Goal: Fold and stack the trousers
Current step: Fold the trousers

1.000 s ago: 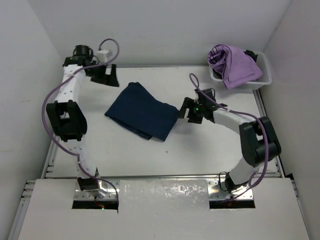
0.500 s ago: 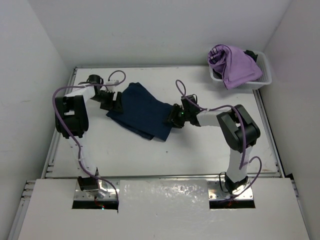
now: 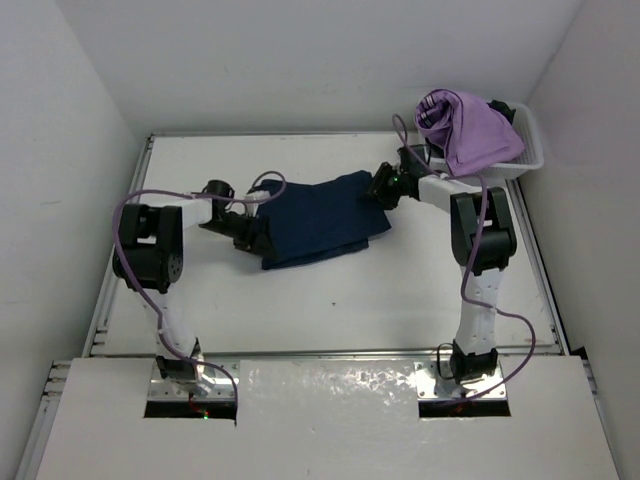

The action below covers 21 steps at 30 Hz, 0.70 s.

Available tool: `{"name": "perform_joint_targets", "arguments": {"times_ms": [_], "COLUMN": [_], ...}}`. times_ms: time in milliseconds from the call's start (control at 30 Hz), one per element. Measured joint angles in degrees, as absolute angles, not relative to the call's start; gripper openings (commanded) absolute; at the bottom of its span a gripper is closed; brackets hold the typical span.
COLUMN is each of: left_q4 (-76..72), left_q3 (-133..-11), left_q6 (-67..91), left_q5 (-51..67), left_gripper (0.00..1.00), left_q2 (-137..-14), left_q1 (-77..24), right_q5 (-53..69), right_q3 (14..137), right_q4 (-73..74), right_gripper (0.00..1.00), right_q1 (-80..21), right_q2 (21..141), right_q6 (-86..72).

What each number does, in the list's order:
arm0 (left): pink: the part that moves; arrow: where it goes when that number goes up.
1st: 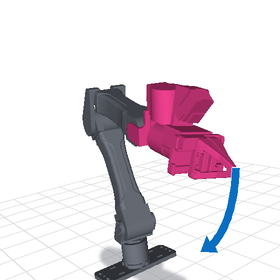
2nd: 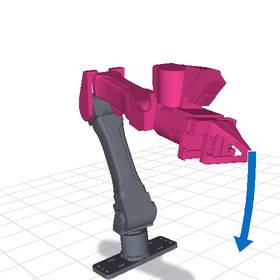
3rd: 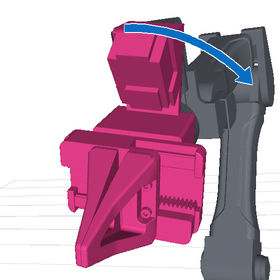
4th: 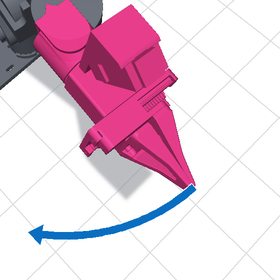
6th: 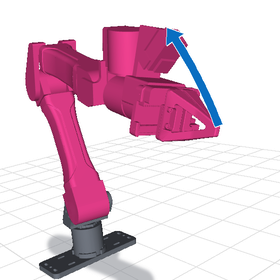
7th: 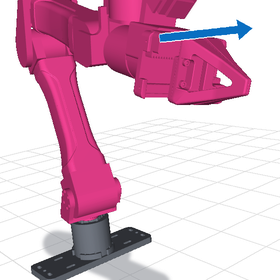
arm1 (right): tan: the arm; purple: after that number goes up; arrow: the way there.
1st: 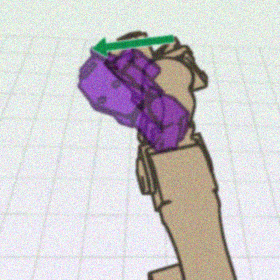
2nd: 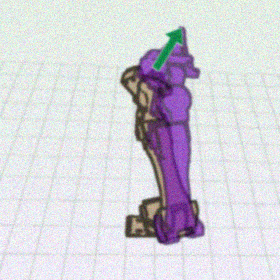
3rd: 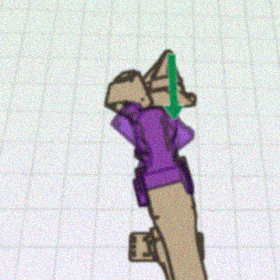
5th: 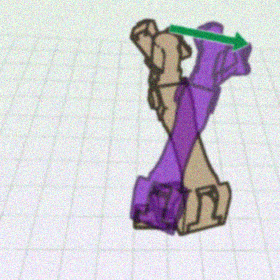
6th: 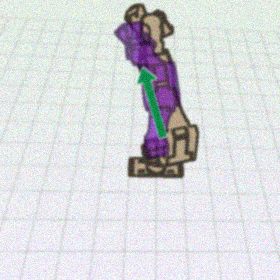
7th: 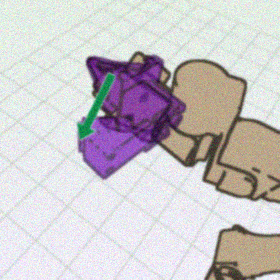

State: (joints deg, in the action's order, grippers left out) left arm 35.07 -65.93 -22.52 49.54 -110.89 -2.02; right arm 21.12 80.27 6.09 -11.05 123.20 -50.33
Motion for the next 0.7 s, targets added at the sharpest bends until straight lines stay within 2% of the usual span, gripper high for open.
{"name": "perform_joint_targets", "arguments": {"times_ms": [100, 233, 433, 700], "left_q4": [35.1, 35.9, 38.0, 26.3], "left_q3": [-64.8, -66.8, -77.8, -80.2], "left_q6": [-22.0, -22.0, -22.8, -11.5], "left_q5": [50.7, 50.0, 50.0, 45.7], "left_gripper": [0.71, 0.73, 0.80, 0.82], "left_q2": [-110.1, -110.1, -110.1, -111.2], "left_q1": [-3.5, 0.6, 6.3, 4.8], "right_q5": [21.8, 22.0, 20.4, 20.2], "right_q3": [83.5, 82.1, 81.6, 74.5], "right_q4": [10.3, 14.9, 21.0, 22.9], "right_gripper": [0.56, 0.63, 0.64, 0.63], "right_q1": [-8.8, -7.6, -7.2, -7.2], "right_q2": [124.2, 123.9, 121.6, 116.4], "right_q6": [-46.1, -41.9, -35.8, -32.3]}}
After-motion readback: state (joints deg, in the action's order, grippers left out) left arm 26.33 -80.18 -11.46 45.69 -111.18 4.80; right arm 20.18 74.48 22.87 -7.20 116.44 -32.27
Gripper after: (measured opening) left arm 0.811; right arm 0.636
